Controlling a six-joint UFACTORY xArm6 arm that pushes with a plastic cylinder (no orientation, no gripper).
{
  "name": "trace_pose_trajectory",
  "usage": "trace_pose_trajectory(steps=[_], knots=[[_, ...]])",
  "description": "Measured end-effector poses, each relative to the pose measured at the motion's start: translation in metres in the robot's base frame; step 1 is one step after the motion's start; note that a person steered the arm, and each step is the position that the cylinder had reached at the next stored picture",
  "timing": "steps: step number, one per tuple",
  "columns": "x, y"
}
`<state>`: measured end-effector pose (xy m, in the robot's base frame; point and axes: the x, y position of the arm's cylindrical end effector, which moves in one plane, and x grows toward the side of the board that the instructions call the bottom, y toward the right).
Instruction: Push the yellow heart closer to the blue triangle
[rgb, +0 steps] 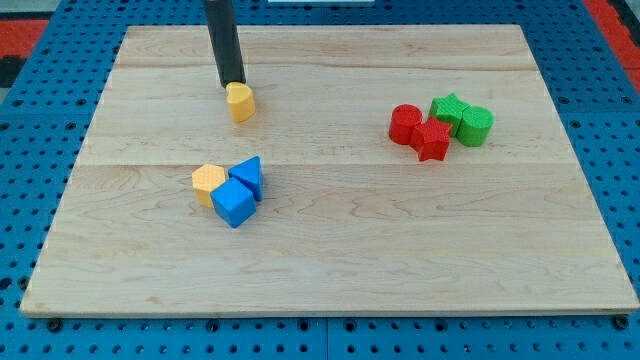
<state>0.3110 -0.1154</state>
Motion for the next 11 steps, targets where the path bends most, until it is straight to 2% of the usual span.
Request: trace_pose_trajectory(steps=[3,4,6,10,11], knots=[[-0.019,-0.012],[-0.014,-0.008],[0.022,0.015],[0.023,0.001],[0.058,0.022]])
